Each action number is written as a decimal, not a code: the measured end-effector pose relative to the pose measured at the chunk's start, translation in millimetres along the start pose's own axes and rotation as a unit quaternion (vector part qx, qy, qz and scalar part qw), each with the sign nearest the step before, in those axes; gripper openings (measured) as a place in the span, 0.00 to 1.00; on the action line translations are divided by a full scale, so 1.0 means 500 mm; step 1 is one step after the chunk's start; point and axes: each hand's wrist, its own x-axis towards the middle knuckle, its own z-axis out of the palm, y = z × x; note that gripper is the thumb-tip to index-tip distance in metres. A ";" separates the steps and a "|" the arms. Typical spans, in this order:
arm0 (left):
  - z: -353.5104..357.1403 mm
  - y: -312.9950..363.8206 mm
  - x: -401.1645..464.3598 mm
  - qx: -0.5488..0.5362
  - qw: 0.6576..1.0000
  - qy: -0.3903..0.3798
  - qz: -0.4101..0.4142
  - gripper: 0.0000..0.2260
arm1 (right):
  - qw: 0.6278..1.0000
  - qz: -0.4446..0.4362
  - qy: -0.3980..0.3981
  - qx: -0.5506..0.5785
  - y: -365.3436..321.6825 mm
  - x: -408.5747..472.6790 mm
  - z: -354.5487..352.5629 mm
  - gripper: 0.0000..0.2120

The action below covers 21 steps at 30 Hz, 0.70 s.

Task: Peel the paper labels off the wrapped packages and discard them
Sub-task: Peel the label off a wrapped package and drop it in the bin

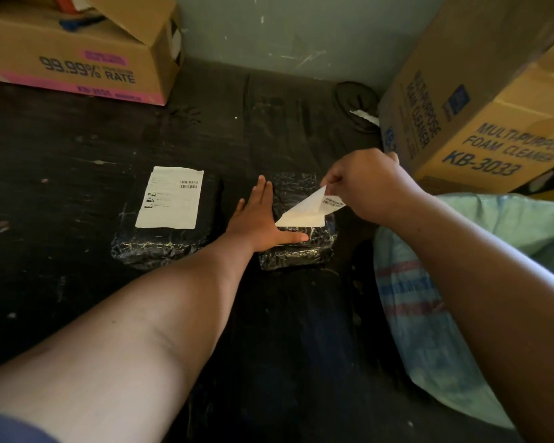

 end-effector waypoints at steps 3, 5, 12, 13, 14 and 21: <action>0.001 0.001 0.001 0.008 1.000 -0.001 0.002 0.66 | 1.000 0.022 0.003 -0.008 0.002 -0.016 0.002 0.10; 0.001 0.000 0.001 0.010 1.000 -0.001 0.001 0.66 | 1.000 0.029 0.001 -0.006 0.000 -0.024 0.001 0.10; -0.002 -0.004 -0.003 0.035 0.999 -0.002 0.011 0.66 | 0.993 0.042 0.066 0.083 0.000 -0.052 -0.037 0.06; -0.003 -0.002 -0.002 0.047 0.999 -0.006 0.011 0.66 | 0.995 0.037 0.067 0.068 0.001 -0.055 -0.048 0.07; -0.004 0.002 -0.002 0.056 0.998 -0.008 0.011 0.66 | 0.997 0.030 0.060 0.047 0.002 -0.058 -0.059 0.08; -0.006 0.021 -0.017 0.108 0.994 -0.005 0.006 0.64 | 0.998 0.032 0.039 0.021 -0.003 -0.088 -0.079 0.14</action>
